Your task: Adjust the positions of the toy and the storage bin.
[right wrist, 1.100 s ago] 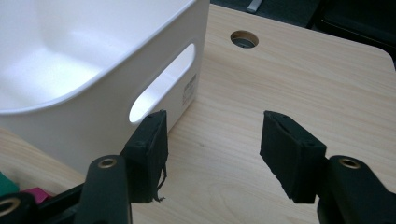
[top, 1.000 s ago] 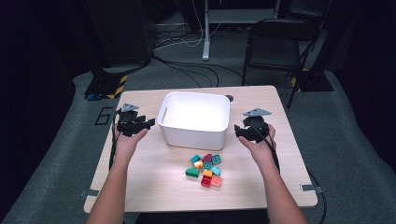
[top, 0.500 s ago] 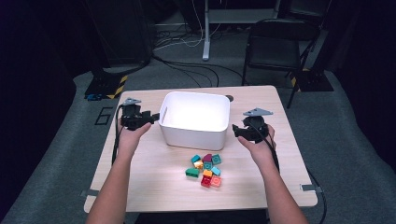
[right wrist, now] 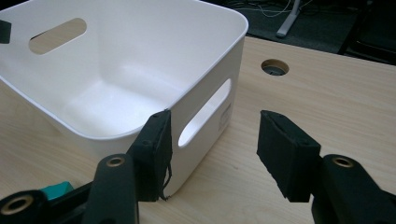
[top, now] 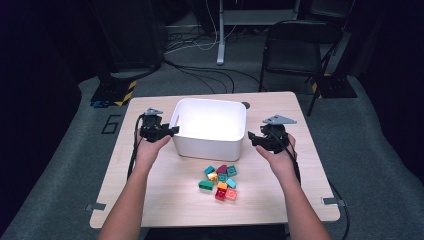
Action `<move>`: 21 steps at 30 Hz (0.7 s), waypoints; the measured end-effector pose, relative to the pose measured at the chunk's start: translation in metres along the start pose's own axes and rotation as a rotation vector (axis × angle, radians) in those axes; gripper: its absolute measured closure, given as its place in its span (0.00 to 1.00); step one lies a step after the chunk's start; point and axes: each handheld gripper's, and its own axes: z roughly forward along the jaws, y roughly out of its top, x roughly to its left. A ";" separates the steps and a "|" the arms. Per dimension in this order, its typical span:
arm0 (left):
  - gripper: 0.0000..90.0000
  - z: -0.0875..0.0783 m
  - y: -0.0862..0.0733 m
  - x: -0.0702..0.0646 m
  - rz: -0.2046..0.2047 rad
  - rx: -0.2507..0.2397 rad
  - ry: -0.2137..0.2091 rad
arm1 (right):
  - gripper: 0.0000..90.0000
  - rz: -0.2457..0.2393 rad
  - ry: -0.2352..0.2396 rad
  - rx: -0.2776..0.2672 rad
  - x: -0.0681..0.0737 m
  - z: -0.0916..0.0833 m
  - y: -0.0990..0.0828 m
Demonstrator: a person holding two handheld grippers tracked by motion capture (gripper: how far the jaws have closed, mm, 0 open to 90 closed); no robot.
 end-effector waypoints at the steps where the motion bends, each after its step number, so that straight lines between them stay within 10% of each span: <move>1: 0.60 0.000 0.000 -0.001 0.003 0.004 -0.004 | 0.49 0.004 0.007 0.001 0.000 0.000 0.000; 21: 0.55 -0.014 -0.019 -0.030 0.011 -0.006 -0.068 | 0.46 0.028 0.035 0.028 0.000 0.004 0.000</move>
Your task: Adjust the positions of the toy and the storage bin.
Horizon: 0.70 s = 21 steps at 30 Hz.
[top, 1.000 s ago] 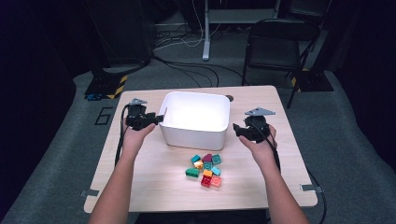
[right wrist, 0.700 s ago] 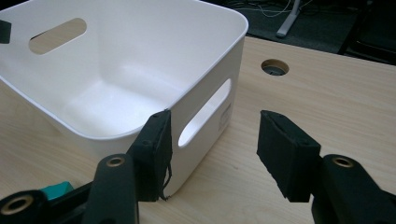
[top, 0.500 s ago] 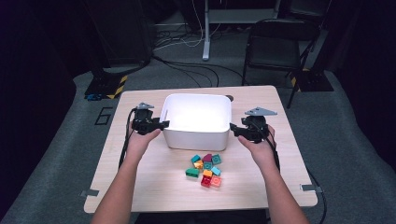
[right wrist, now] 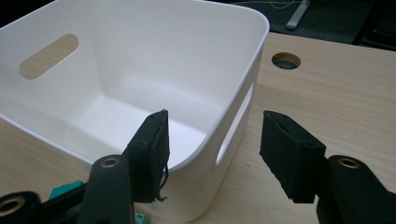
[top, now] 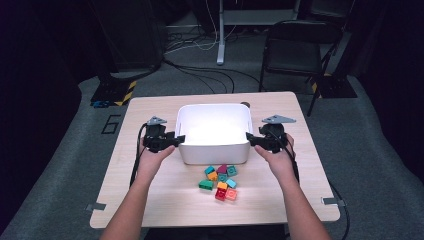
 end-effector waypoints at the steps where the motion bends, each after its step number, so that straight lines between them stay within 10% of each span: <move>1: 0.55 0.000 0.000 -0.001 0.003 0.003 -0.001 | 0.46 -0.003 0.002 0.003 0.000 0.001 0.000; 21: 0.54 -0.008 -0.005 -0.001 0.058 -0.029 -0.032 | 0.52 -0.052 -0.028 0.003 0.006 -0.003 0.000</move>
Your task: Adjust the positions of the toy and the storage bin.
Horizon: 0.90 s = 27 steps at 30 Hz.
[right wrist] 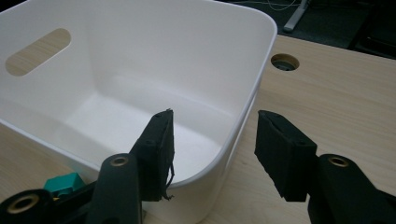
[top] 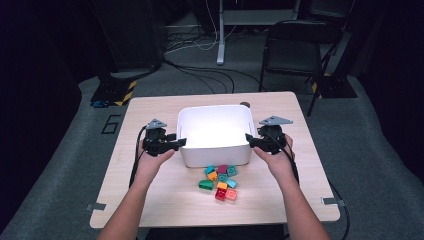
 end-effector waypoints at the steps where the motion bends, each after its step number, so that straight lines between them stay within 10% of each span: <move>1: 0.54 -0.002 0.000 0.001 0.002 -0.009 0.008 | 0.53 -0.003 -0.004 -0.005 -0.001 -0.002 0.000; 10: 0.55 -0.015 0.000 0.007 0.007 -0.040 0.028 | 0.56 -0.040 -0.049 -0.092 -0.001 -0.027 0.006; 27: 0.52 -0.045 0.011 0.009 0.017 -0.081 0.016 | 0.53 -0.198 0.165 -0.010 0.042 -0.044 -0.025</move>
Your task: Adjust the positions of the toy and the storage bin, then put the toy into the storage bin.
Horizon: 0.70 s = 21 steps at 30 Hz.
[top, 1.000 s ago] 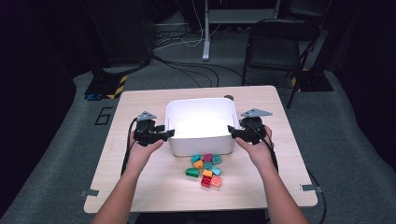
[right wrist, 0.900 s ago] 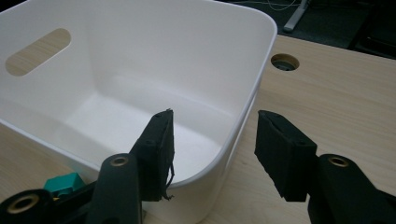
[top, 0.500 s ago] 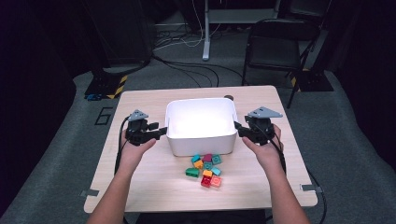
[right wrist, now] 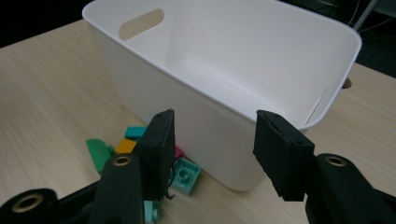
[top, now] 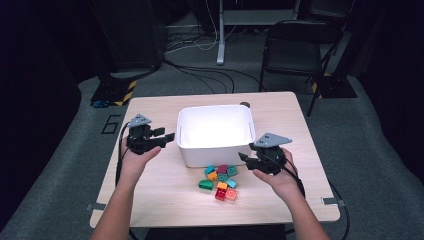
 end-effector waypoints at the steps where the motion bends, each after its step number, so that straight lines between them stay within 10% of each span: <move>1: 0.52 0.000 0.000 0.000 0.000 0.000 0.000 | 0.53 0.000 0.000 0.000 0.000 0.000 0.000; 21: 0.50 0.006 0.000 0.007 -0.021 0.011 0.008 | 0.70 0.001 0.108 0.052 0.011 0.040 -0.055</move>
